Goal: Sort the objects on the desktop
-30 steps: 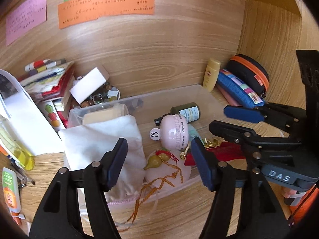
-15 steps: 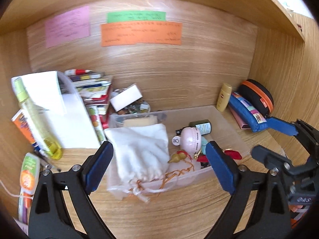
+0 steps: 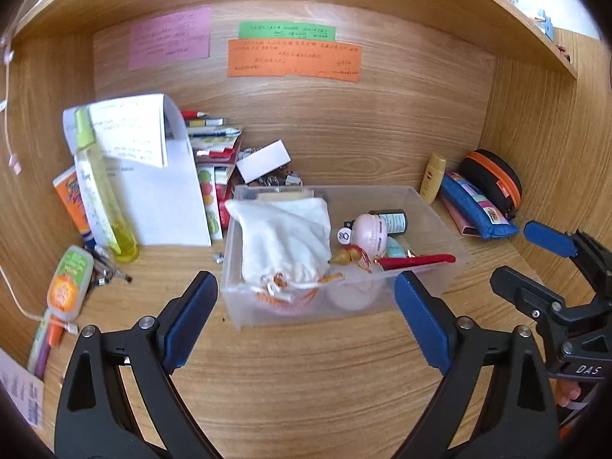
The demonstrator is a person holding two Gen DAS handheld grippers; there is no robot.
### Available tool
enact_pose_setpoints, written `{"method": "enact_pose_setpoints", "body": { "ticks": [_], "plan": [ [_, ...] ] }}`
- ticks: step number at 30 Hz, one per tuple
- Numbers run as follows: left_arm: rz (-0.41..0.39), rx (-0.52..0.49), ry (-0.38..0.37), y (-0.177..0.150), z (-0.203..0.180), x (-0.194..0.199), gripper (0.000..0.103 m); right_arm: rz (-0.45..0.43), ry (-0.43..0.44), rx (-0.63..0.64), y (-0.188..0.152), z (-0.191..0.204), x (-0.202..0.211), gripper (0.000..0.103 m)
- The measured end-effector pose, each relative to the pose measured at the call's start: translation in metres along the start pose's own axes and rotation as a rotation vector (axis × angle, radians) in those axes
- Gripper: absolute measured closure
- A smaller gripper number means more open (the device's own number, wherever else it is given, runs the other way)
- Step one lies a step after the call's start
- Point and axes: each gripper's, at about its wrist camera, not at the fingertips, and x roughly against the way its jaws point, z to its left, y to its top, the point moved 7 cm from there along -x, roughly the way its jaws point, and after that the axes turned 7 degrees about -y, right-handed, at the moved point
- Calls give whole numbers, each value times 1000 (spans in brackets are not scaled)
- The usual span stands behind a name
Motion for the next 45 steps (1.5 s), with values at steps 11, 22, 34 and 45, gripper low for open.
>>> {"method": "enact_pose_setpoints", "body": {
  "ticks": [11,22,34,45],
  "plan": [
    [-2,4,12,-18,-2,3,8,43,2,-45,-21,-6,2,16],
    [5,-1,2,-18,-6,2,8,65,5,-90,-24,-15,-3,16],
    [22,-5,-30,-16,-13,0,8,86,10,-113,-27,-22,-5,16],
    [-3,-9,-15,-14,-10,2,8,98,32,-110,-26,-18,-10,16]
  ]
}}
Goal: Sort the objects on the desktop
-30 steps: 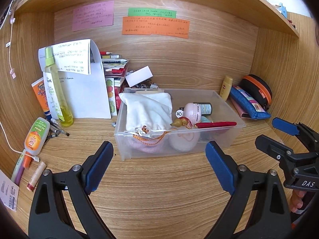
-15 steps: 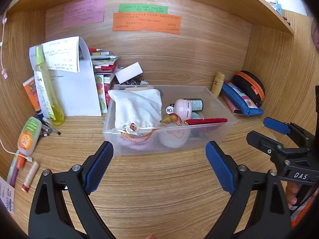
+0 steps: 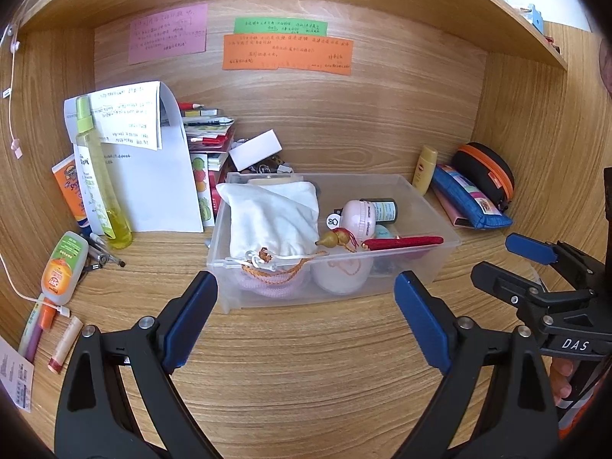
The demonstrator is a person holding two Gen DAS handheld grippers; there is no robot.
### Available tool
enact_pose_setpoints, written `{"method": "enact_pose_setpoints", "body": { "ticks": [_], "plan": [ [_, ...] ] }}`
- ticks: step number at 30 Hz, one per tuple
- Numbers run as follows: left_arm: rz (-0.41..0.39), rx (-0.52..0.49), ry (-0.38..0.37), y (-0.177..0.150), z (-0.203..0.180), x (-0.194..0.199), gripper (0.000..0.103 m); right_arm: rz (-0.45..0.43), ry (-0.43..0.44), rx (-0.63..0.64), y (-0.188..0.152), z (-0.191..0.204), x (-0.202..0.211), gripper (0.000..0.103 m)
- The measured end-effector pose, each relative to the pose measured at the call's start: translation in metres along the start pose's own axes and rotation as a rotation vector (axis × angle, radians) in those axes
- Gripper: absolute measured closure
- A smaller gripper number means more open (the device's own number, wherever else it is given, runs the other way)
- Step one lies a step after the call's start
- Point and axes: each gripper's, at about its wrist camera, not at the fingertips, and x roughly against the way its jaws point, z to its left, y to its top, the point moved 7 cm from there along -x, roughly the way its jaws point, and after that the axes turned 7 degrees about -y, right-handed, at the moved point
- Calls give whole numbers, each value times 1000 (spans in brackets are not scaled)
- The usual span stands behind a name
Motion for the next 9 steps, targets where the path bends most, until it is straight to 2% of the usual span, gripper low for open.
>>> {"method": "enact_pose_setpoints", "body": {
  "ticks": [9],
  "plan": [
    [-14,-7,10,2,4,2,8,1,5,5,3,4,-3,16]
  ]
}}
